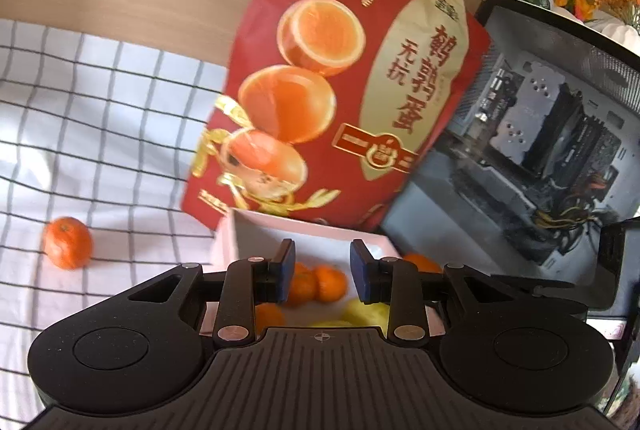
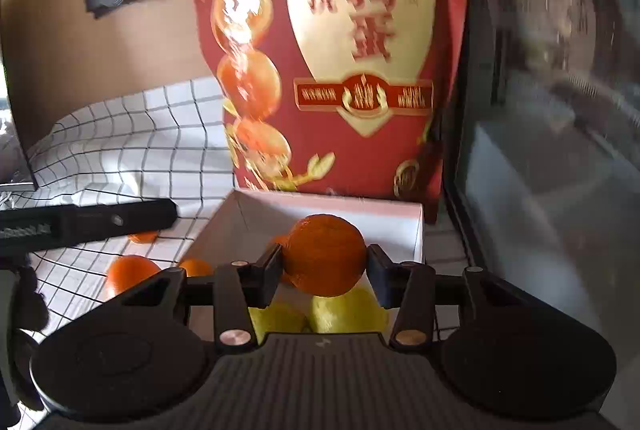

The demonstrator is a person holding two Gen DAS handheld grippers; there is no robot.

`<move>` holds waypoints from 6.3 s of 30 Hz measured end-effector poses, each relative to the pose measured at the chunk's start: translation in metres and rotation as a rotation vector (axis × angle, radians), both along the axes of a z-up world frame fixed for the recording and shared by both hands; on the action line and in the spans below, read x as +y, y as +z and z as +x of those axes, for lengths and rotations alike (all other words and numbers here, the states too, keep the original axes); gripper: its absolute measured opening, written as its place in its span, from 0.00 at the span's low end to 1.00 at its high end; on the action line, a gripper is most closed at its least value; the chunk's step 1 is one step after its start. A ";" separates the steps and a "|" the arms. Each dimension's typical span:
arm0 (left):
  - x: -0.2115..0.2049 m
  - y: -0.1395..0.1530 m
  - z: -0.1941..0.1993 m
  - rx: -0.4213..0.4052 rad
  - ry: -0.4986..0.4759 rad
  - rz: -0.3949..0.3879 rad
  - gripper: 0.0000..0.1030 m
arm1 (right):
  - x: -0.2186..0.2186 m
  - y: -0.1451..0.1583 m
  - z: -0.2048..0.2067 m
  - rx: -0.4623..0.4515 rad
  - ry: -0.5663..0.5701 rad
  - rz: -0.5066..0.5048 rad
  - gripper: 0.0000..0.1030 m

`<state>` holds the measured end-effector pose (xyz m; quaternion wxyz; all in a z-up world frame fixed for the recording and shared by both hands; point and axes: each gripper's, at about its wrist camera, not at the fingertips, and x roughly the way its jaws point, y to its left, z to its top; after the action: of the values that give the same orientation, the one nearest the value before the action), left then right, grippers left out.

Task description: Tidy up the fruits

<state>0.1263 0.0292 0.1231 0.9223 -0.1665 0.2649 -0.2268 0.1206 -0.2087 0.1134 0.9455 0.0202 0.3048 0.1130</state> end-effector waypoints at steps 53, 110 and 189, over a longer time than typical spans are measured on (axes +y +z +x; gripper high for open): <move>0.179 -0.072 -0.055 -0.003 0.429 -0.103 0.33 | 0.235 -0.065 -0.028 0.073 0.499 -0.189 0.73; 0.056 -0.080 0.055 0.123 0.283 0.274 0.47 | 0.084 -0.089 -0.120 -0.016 0.449 0.036 0.82; 0.043 -0.100 -0.165 0.061 0.251 0.123 0.47 | 0.030 -0.089 -0.157 -0.002 0.280 -0.180 0.68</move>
<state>-0.0386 0.0720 0.0234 0.9434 -0.1481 0.2834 -0.0876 -0.0360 -0.1784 0.0248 0.9187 -0.1074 0.3126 0.2160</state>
